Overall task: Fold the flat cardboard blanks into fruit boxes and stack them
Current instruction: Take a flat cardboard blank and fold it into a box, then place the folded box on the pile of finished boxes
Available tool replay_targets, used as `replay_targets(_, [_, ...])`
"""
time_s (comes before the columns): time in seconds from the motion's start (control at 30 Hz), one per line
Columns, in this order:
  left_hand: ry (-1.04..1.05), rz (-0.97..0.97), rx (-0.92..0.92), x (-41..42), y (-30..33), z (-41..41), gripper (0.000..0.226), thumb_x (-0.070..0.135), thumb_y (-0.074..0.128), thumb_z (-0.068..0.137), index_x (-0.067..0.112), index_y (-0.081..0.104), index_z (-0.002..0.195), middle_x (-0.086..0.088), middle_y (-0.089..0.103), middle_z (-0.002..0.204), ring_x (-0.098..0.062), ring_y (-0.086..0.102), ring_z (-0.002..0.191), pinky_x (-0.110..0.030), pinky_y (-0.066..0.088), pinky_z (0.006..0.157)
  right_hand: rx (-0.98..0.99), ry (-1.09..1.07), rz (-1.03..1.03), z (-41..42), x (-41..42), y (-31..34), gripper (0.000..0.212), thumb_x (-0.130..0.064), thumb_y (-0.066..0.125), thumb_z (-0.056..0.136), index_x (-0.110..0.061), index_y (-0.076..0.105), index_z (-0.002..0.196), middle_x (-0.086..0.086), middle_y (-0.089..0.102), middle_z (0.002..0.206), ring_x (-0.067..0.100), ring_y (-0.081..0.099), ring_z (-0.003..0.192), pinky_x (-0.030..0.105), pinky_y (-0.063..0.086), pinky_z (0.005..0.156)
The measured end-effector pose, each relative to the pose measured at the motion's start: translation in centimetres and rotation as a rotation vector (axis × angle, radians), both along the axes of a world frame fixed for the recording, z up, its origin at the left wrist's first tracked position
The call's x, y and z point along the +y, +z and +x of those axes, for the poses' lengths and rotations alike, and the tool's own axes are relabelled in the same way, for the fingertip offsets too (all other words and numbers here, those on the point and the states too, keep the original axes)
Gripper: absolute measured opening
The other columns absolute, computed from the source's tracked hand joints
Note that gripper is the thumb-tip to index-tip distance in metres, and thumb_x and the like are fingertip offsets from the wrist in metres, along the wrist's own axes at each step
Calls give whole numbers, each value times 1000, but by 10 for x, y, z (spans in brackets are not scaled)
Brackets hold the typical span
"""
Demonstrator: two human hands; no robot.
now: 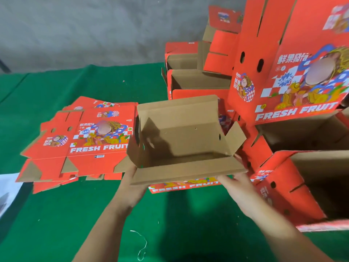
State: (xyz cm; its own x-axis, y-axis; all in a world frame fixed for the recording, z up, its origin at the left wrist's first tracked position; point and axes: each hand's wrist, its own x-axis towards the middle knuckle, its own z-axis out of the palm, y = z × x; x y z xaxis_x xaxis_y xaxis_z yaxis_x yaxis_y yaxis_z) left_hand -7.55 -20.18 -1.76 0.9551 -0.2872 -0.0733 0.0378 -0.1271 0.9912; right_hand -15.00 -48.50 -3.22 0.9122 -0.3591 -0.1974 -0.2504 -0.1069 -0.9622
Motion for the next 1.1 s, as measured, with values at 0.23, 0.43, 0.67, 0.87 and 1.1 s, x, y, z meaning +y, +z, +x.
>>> replay_targets(0.23, [175,-128,-67,-20,28,9,41,39,73,94,21,57,126,11,75,104,-5,70,103,-15,53,83,-149,31,28,14,1,27,56,9,61,91,-35,49,122,-7,69,120,-2,64,113,12,50,90])
replay_targets(0.43, [265,-110,-102,-40,73,36,30,29,69,96,20,54,121,12,74,99,-16,72,100,-40,53,82,-220,12,-65,48,-3,72,47,1,65,90,-29,46,122,5,63,128,13,64,118,39,49,105])
replay_targets(0.67, [293,-252,-169,-80,91,75,46,17,69,95,29,37,127,-8,67,117,-11,66,99,-30,51,89,-115,-282,-340,98,-8,95,75,-33,64,77,-15,37,144,5,34,140,26,39,133,29,32,106])
replay_targets(0.87, [-226,612,-48,-140,43,101,40,41,63,90,22,66,125,-8,24,165,-15,16,149,-43,5,129,219,-162,-67,124,15,58,99,-18,71,91,-10,3,163,17,-5,171,26,7,158,32,25,122])
replay_targets(1.1, [-304,465,182,-99,-12,91,47,18,57,96,53,55,127,0,63,84,-20,49,65,-28,40,60,412,31,167,104,35,21,18,-9,51,99,-9,62,112,34,57,132,50,63,111,57,47,106])
